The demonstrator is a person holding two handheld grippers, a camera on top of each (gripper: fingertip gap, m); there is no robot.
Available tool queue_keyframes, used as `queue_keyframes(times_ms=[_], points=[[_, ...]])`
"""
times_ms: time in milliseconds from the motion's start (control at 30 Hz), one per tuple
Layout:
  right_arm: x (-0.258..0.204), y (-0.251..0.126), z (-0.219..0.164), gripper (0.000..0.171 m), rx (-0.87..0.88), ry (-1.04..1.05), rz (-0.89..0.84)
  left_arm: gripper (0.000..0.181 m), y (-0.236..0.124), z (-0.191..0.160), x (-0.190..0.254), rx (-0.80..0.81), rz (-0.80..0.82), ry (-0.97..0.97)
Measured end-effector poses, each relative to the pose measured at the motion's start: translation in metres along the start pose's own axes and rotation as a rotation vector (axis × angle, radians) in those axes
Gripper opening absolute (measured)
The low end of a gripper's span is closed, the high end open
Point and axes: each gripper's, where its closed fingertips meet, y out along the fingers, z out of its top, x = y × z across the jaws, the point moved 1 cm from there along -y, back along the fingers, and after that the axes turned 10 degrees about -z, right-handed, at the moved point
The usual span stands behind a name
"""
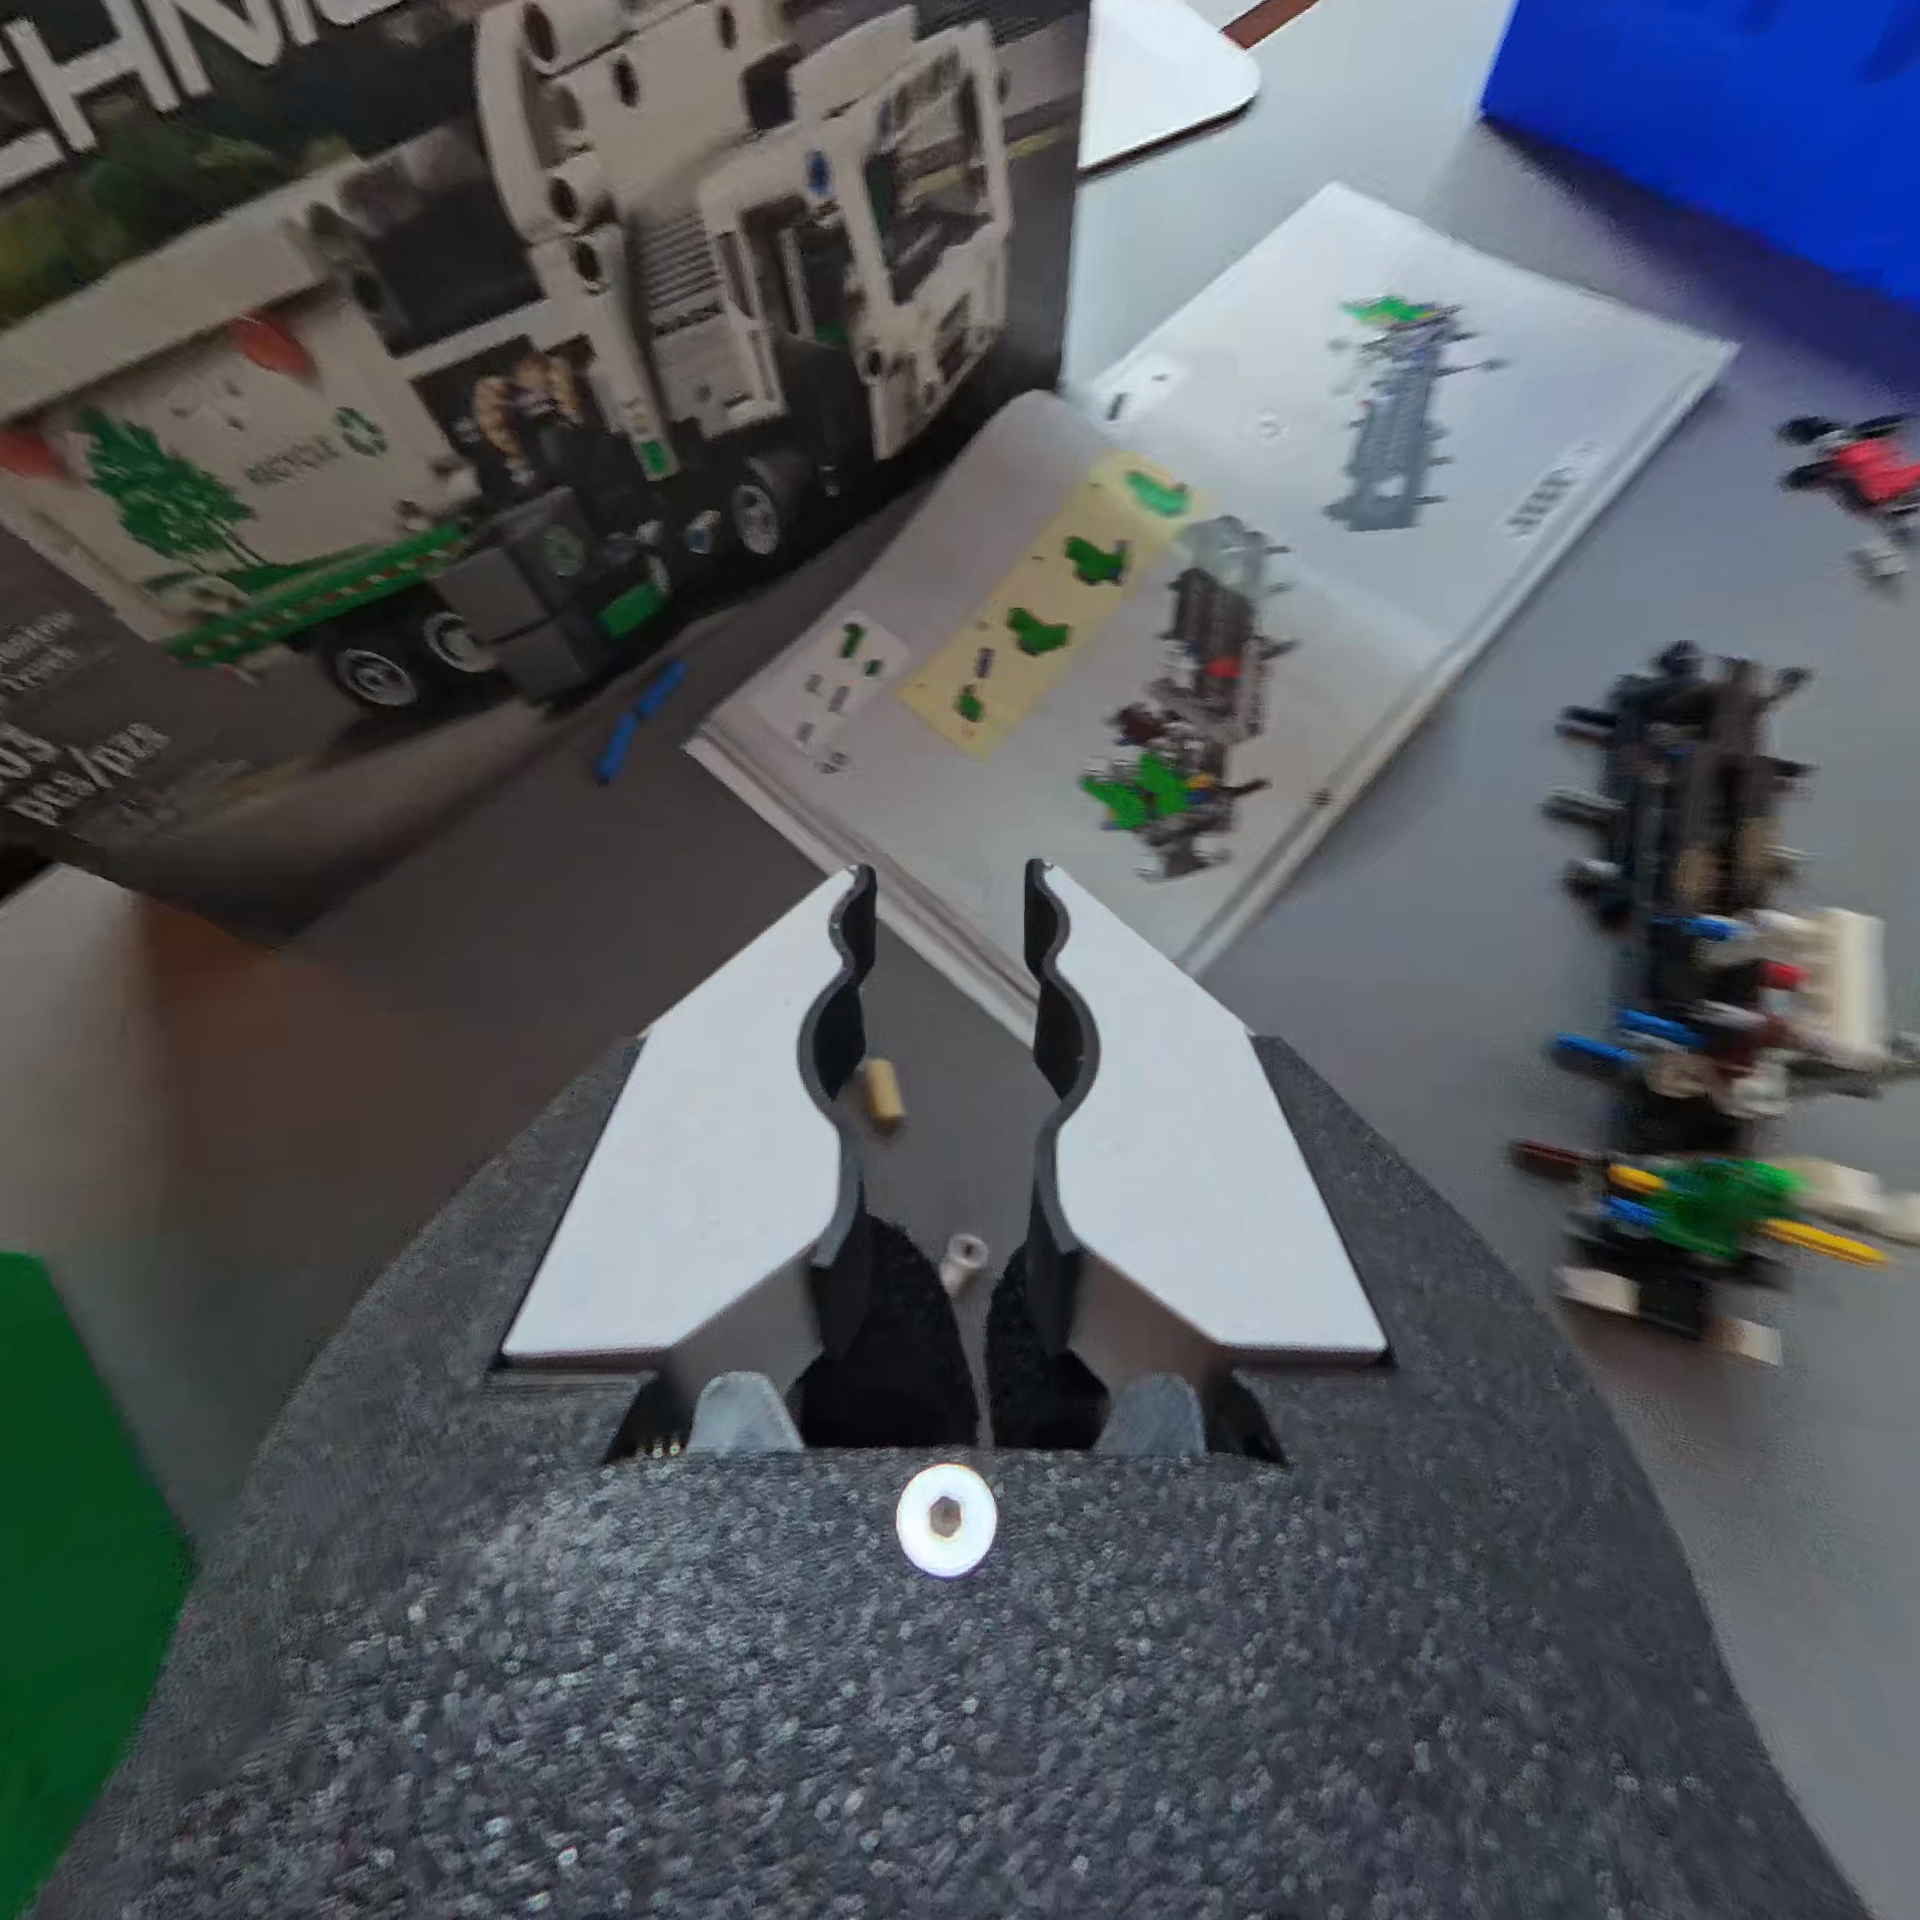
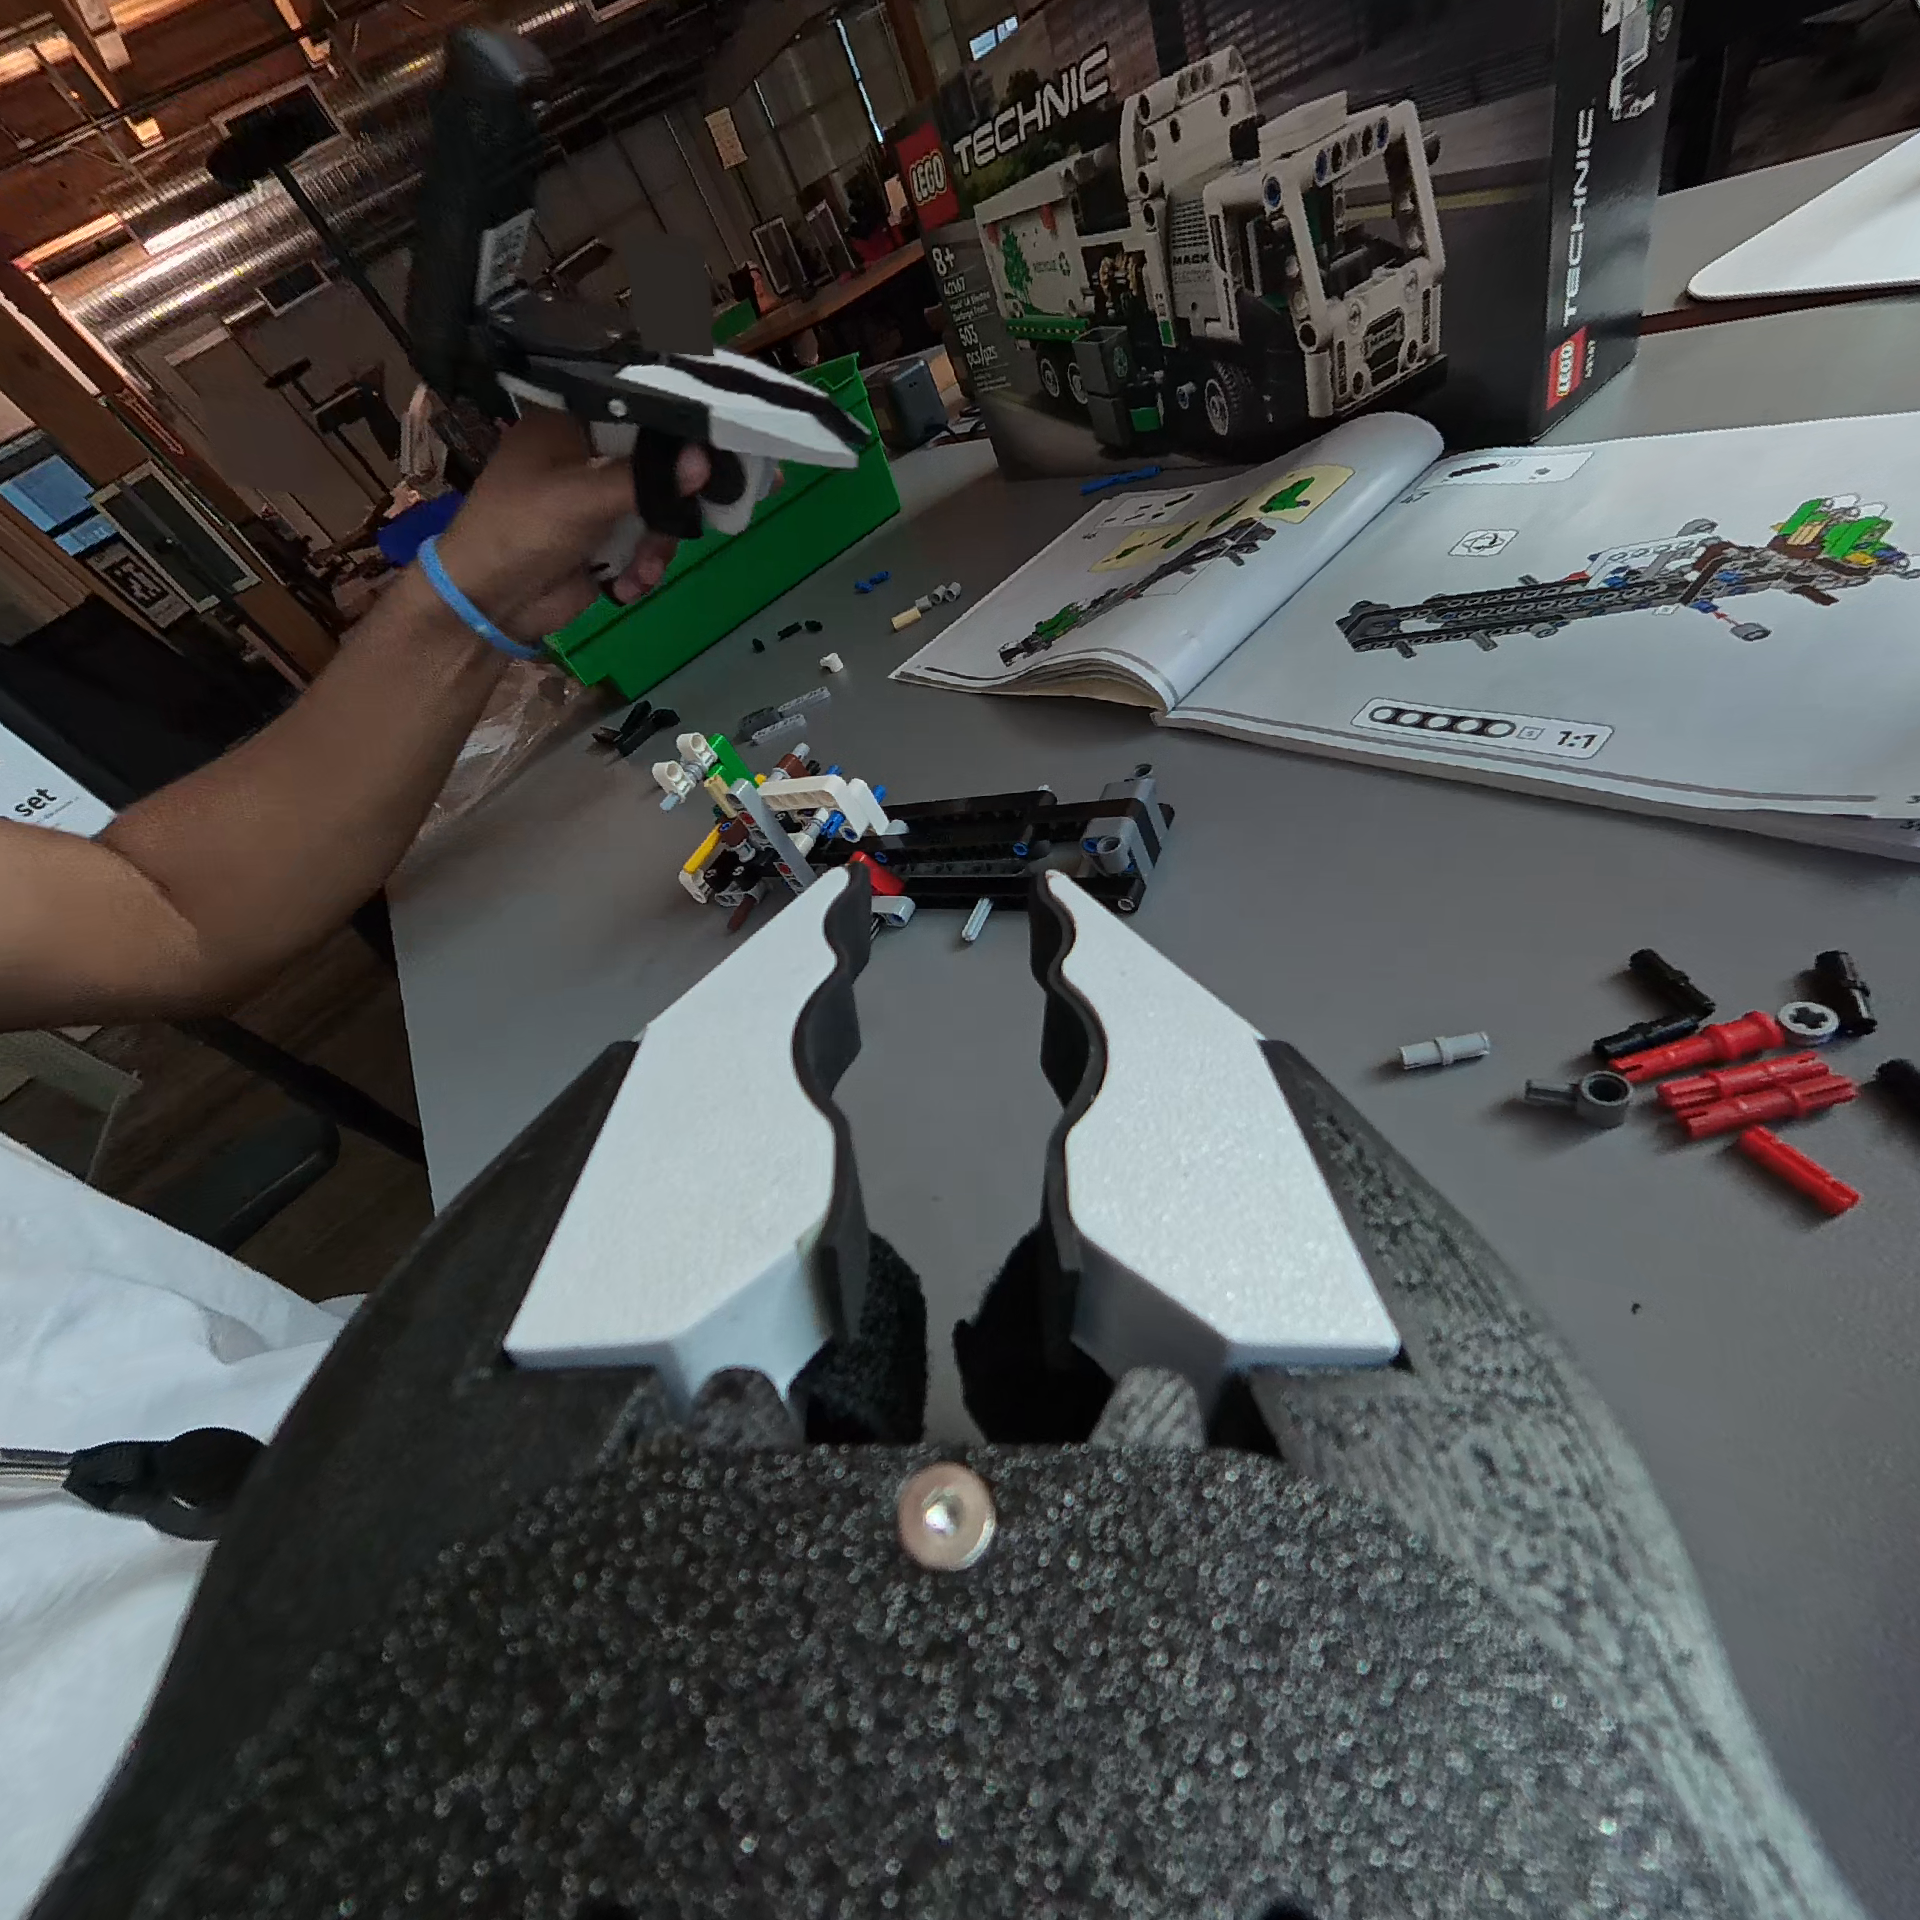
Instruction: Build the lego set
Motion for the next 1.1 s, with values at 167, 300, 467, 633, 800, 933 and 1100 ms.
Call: queue_keyframes(times_ms=[167,300,467,633,800,933,1100], points=[[0.0,-0.001,0.0,0.029,0.004,-0.001,0.0,0.025,0.055,-0.007,-0.093,-0.212,0.173,0.219],[0.0,0.0,0.001,0.03,0.003,0.007,0.003,0.024,0.087,-0.015,-0.122,-0.208,0.187,0.063],[0.002,-0.001,0.001,0.029,0.008,0.023,0.006,0.022,0.102,-0.018,-0.128,-0.166,0.182,0.054],[0.001,-0.001,0.001,0.029,0.006,0.019,0.009,0.003,0.105,-0.02,-0.121,-0.233,0.189,0.097],[0.001,-0.001,0.001,0.03,0.007,0.012,0.007,0.003,0.069,-0.006,-0.073,-0.177,0.136,0.13],[0.001,-0.001,0.001,0.029,0.006,0.015,0.009,0.003,0.0,0.027,0.041,0.061,-0.045,0.135],[0.001,-0.001,0.001,0.03,0.006,0.03,0.018,0.003,-0.019,-0.011,0.201,0.029,-0.282,0.148]])
